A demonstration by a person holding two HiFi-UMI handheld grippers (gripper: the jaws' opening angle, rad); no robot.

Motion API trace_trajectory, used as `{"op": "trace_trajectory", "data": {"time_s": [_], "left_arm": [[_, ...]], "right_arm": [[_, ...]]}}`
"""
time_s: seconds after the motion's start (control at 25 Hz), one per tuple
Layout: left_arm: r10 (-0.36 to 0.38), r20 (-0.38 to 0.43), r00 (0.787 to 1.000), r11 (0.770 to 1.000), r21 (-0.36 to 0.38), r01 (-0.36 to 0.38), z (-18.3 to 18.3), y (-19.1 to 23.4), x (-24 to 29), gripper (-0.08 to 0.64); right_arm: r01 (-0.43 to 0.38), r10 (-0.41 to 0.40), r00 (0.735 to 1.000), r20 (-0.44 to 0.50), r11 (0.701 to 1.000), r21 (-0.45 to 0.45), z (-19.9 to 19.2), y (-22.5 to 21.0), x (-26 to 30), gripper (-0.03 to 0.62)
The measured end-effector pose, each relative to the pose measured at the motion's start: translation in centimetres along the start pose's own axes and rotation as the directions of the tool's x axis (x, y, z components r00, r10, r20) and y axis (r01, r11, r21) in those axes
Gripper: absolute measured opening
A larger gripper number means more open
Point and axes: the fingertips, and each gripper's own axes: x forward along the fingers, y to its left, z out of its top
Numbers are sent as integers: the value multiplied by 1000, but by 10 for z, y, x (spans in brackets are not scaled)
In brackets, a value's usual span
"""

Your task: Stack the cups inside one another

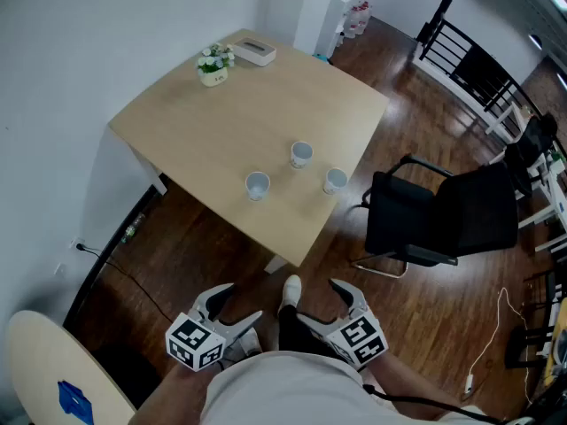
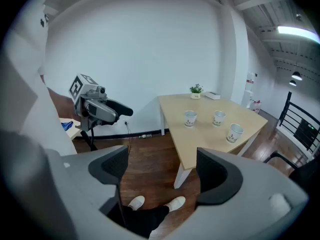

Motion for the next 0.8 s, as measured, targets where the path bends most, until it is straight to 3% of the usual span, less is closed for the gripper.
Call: {"op": "trace_trajectory", "data": {"time_s": [0.52,0.8], "left_arm": [[75,31,997,997,31,-76,115,57,112,339],[123,53,991,992,17,-124,151,93,122,339]], "right_arm": [[113,-115,993,-36,992,-50,32,-249,88,425],[201,-200,975,-100,980,3,32,-344,157,426]]}}
